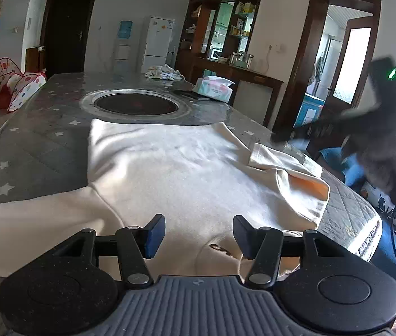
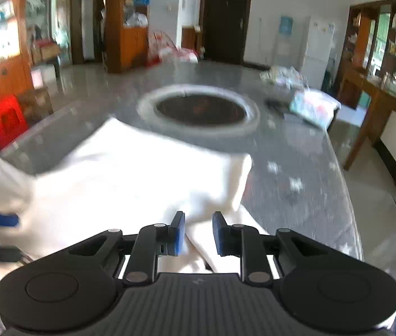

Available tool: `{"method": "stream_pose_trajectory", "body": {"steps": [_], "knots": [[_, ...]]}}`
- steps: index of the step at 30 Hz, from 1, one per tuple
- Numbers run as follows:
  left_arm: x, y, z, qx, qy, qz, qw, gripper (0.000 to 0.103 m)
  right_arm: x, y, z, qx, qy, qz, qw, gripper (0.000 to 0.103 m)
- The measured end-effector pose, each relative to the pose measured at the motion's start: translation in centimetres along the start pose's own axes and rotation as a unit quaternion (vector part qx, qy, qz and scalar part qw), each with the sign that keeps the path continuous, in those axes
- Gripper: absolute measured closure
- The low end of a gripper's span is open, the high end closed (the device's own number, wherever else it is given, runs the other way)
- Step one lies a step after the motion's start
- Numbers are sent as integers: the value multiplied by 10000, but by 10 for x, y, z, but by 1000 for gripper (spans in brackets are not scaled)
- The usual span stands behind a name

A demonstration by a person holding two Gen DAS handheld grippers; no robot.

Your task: Fold clothes

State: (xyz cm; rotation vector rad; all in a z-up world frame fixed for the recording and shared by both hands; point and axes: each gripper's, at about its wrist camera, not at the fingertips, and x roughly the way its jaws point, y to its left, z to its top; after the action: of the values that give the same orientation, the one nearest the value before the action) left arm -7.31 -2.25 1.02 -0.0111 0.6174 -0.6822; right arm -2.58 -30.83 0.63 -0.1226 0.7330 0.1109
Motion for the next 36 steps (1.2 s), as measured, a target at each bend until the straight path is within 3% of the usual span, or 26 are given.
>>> {"method": "stream_pose_trajectory", "body": {"steps": [4,7,9,10,14,23,29,36], "knots": [[3,-5,0,35,34,-13,10000,44,32,-6,-11,37,258,27,9997,82],[6,-8,0,41,84,3,10000,43,43,-7,-18,68,358,143,9992,70],[7,-9,0,50,115,10,9999,42,44,-5,-22,57,289,128,9995,71],[9,-10,0,47,130,14,9999,42,44,-5,-24,75,254,113,9996,72],[13,-13,1,39,176,20,9998,42,38,-17,-22,363,169,125,9991,98],[11,-13,-1,41,146,55,9999,41,-29,-40,6,935,-731,163,9928,99],[6,-13,-1,34,72,40,10000,41,-87,-22,41,711,-1420,507,9860,99],[-3,-8,-2,-44,-55,92,9999,40,-80,35,48,207,-1275,1307,9830,99]]}}
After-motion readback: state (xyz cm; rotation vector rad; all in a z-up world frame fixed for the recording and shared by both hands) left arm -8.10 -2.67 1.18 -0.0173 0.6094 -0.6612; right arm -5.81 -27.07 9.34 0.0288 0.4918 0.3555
